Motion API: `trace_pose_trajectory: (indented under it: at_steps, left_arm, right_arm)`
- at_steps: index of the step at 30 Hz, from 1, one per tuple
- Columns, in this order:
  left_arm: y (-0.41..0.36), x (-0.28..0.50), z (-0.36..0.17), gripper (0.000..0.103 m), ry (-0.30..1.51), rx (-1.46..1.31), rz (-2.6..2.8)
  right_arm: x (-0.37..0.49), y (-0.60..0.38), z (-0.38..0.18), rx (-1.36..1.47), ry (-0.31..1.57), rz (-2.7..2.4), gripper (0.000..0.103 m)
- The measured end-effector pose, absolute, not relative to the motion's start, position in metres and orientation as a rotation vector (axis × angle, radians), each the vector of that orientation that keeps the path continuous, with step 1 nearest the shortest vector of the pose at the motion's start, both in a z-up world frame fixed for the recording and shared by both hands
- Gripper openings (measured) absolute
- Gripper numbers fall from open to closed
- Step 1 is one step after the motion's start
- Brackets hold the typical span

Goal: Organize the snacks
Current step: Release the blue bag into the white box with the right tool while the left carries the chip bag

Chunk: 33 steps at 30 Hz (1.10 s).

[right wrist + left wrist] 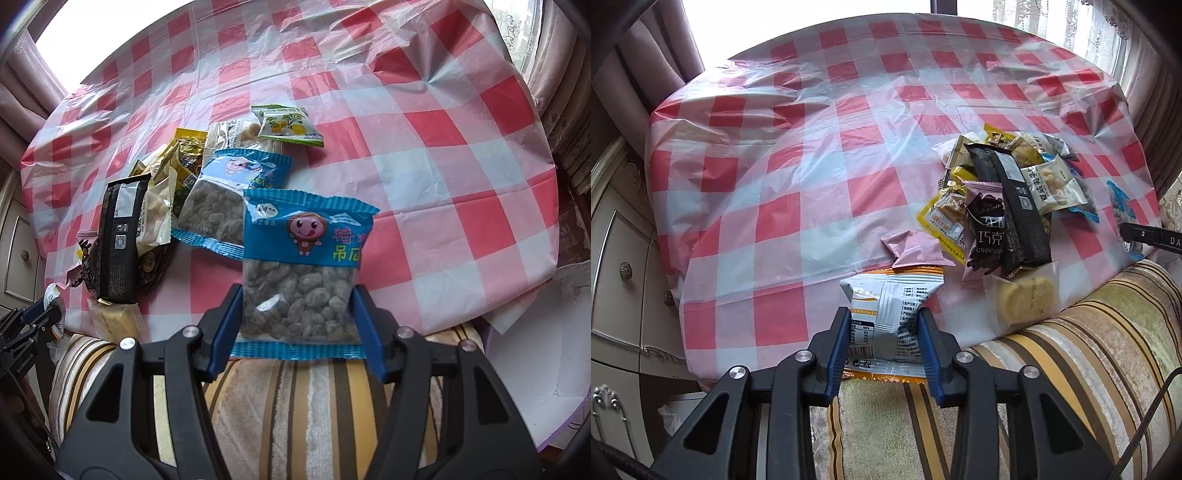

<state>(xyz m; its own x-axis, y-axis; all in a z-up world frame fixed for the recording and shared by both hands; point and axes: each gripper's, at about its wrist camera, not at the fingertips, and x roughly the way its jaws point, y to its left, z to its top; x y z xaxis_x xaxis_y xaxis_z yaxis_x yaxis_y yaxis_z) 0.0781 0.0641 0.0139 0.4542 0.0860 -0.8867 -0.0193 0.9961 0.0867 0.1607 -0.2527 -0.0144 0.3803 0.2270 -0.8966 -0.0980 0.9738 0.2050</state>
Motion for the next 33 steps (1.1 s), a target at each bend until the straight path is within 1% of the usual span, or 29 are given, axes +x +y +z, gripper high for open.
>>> trace_pose_trajectory:
  at_steps: [8, 14, 18, 24, 30, 32, 33]
  left_arm:
    - [0.026, 0.087, 0.051, 0.037, 1.016, 0.099, 0.029]
    - [-0.058, 0.109, 0.062, 0.037, 0.985, 0.128, -0.196]
    - [-0.136, 0.126, 0.053, 0.037, 1.004, 0.151, -0.400]
    - [-0.244, 0.140, 0.030, 0.037, 1.082, 0.152, -0.666]
    - [-0.315, 0.142, 0.013, 0.038, 1.142, 0.184, -0.803]
    - [-0.331, 0.140, 0.010, 0.040, 1.156, 0.184, -0.855]
    - [-0.338, 0.140, 0.008, 0.048, 1.174, 0.190, -0.876]
  right_arm:
    - [0.149, -0.294, 0.005, 0.242, 1.102, 0.214, 0.062]
    - [0.137, -0.351, 0.016, 0.326, 1.064, 0.139, 0.062]
    - [0.123, -0.405, 0.014, 0.367, 1.055, 0.023, 0.062]
    - [0.101, -0.485, -0.011, 0.413, 1.094, -0.189, 0.062]
    - [0.082, -0.538, -0.038, 0.442, 1.149, -0.330, 0.062]
    - [0.077, -0.550, -0.047, 0.438, 1.174, -0.364, 0.063]
    - [0.075, -0.554, -0.051, 0.420, 1.192, -0.374, 0.063]
